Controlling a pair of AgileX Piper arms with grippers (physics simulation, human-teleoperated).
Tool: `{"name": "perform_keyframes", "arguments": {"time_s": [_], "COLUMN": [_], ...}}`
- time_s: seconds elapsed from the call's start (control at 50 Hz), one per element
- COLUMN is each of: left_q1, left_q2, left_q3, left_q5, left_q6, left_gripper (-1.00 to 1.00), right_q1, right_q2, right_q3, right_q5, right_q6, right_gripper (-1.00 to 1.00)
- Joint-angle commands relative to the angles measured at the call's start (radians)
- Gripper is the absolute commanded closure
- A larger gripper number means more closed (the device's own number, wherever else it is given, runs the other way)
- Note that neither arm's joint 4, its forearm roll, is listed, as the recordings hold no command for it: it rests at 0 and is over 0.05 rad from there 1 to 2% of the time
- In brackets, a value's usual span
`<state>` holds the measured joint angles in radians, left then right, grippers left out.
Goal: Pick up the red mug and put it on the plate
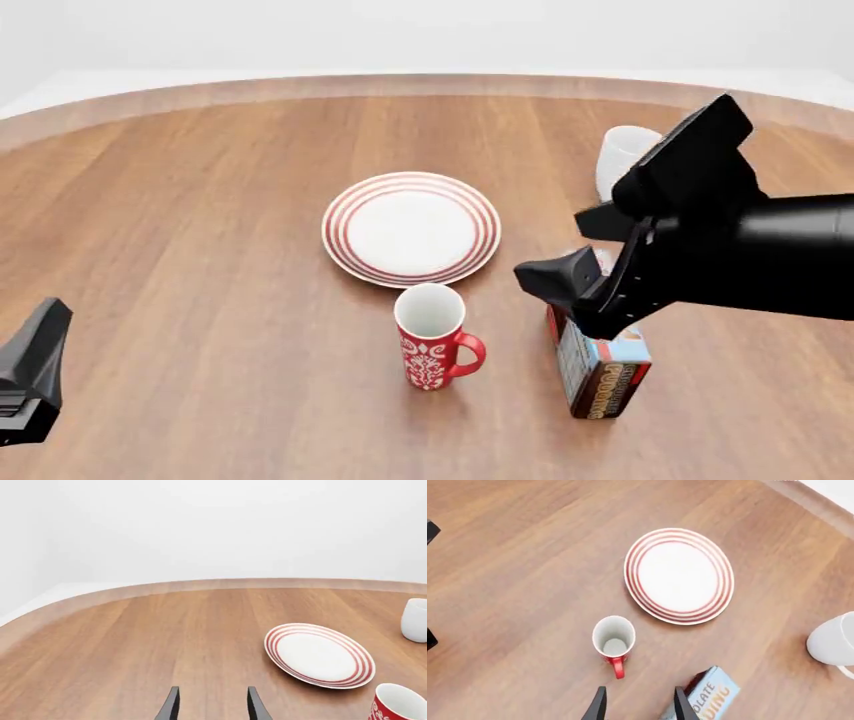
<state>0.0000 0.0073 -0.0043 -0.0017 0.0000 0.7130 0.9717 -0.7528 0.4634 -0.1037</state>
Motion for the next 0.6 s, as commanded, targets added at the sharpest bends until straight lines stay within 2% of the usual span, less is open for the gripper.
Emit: {"name": "perform_keyframes", "arguments": {"time_s": [0.02,0.6], "left_q1": [0.000,0.000], "left_q2": [0.000,0.000], "left_q3": [0.000,0.000], "left_q5": [0.000,0.000], "left_q6": [0.000,0.000], "left_gripper": [-1.00,-1.00], "right_q1": [0.024,0.020], "right_q2": [0.047,0.141], "right_q3": [0.038,0.078], "right_q5": [-0.046,-0.139], "right_q6": [0.005,0.033], "right_gripper": [-1.00,-1.00]}}
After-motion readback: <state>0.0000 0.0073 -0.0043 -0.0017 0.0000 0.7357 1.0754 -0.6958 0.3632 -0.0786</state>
